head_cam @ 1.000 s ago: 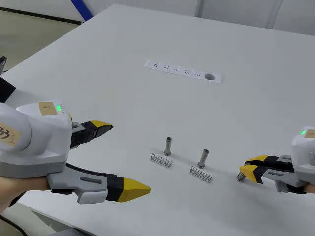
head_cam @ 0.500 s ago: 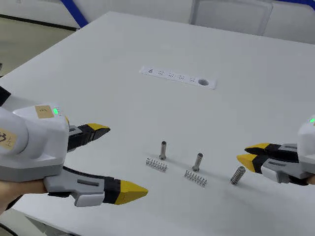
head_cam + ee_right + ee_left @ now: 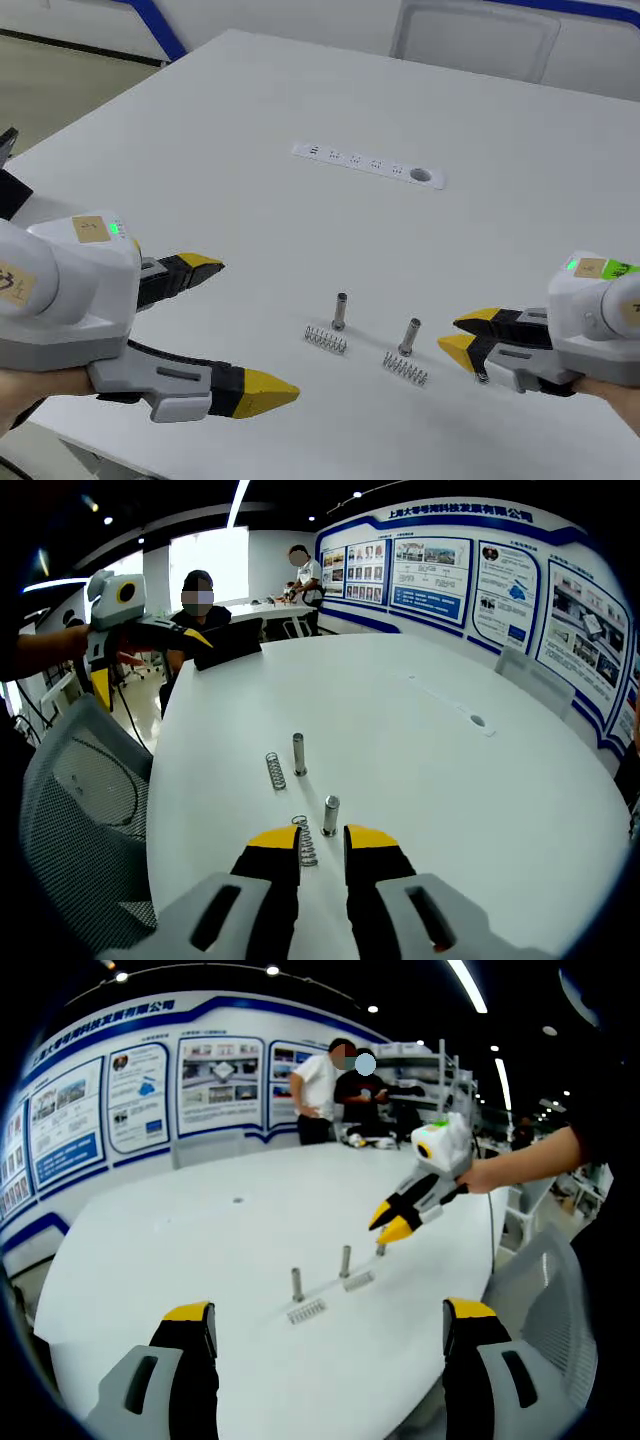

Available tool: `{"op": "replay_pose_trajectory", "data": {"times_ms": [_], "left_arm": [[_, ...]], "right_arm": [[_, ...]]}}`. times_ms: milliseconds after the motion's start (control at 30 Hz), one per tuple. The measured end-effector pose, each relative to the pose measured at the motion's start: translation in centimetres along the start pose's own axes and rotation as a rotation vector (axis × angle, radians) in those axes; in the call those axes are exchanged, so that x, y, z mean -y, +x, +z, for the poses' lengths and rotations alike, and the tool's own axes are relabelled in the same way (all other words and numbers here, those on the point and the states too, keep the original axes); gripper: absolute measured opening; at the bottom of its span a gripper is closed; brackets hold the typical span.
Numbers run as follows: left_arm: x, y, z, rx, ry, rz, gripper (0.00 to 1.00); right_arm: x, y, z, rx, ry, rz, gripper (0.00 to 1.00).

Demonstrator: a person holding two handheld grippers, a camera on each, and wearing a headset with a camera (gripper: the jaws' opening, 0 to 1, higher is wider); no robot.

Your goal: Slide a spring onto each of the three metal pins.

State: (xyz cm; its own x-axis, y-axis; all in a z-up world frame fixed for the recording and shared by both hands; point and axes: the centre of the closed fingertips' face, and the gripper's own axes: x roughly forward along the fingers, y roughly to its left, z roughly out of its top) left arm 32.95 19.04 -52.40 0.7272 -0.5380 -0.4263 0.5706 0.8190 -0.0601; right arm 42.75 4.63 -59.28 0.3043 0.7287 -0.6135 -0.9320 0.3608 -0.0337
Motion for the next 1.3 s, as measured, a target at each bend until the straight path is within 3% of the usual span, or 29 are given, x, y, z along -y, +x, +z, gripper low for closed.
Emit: {"op": "replay_pose_trajectory", "data": {"times_ms": [300, 667, 1000, 1300], "left_arm": [[-0.5, -0.4, -0.7, -0.014, -0.015, 0.005, 0.95], [-0.6, 0.0, -0.9, -0.021, -0.014, -0.004, 0.94], [-0.6, 0.1, -1.6, -0.039, -0.019, -0.017, 0.94], [-0.4, 0.3, -1.6, -0.041, -0.014, -0.034, 0.93]], "right_arm": [[-1.2, 2.6, -3.3, -0.093, 0.008, 0.043, 0.19], [-1.1, 4.4, -5.0, -0.164, 0.003, 0.052, 0.19], [-1.0, 4.8, -5.3, -0.173, 0.015, 0.06, 0.17], [-1.5, 4.8, -5.3, -0.171, -0.001, 0.079, 0.11]]}}
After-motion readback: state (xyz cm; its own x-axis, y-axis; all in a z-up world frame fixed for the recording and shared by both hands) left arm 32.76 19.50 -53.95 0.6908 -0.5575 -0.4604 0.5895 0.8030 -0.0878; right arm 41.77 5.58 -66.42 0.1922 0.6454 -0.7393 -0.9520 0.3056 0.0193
